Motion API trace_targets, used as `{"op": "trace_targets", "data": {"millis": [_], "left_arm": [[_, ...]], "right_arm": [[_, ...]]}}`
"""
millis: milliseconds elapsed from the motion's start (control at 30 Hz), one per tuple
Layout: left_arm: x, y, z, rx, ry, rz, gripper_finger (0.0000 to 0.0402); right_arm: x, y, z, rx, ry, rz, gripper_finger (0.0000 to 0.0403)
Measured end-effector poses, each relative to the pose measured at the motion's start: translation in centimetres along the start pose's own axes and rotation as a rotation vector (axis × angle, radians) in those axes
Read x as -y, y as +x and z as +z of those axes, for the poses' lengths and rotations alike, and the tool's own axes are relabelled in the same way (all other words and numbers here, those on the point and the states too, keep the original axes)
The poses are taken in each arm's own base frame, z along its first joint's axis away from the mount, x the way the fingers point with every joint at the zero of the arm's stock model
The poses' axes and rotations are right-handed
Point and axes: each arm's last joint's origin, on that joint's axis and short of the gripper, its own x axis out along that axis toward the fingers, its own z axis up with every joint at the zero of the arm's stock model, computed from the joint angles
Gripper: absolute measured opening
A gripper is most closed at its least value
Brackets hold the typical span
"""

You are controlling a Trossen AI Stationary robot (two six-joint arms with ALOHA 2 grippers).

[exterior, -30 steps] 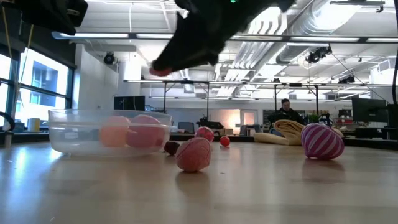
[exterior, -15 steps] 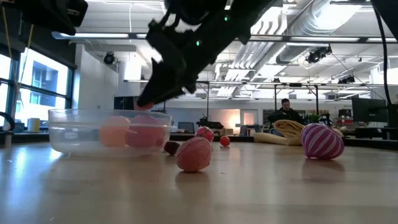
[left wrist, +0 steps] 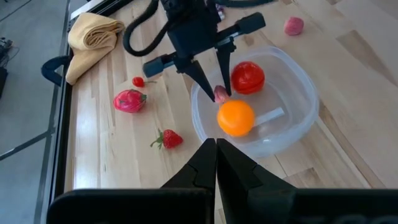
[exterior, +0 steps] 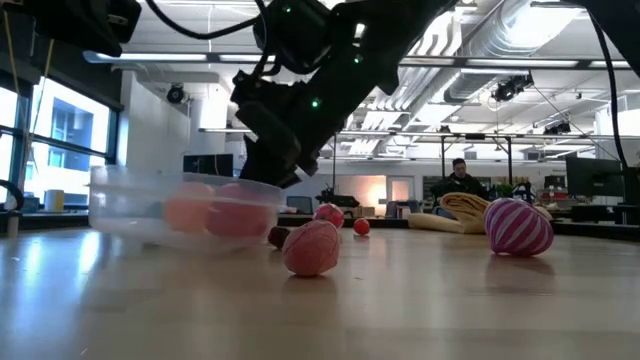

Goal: Pick and placing Produce into tupperware
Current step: Put the top pink peach into the transparent container

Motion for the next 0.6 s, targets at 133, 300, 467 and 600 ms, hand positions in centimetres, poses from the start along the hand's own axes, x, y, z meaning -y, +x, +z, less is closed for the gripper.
{"op": "trace_targets", "data": {"millis": [133,300,467,600], "left_arm": [[0.00,0.00,0.00,0.000,0.000,0.000,0.0003],[0.00,0.01,0.00,0.000,0.000,0.000,0.0003],[0.00,0.00,0.00,0.000,0.000,0.000,0.0003],[0.00,0.01,0.00,0.000,0.000,0.000,0.0003]], "right_arm": [[-0.03,0.07,-0.01,0.003,-0.004,0.003,0.0095],[-0.03,0.07,-0.02,0.003,-0.008,0.003,0.0112],[-0.03,0.07,-0.01,0.003,-0.008,0.003,0.0136],[-0.03,0.07,0.01,0.006,-0.008,0.002,0.0153]]}}
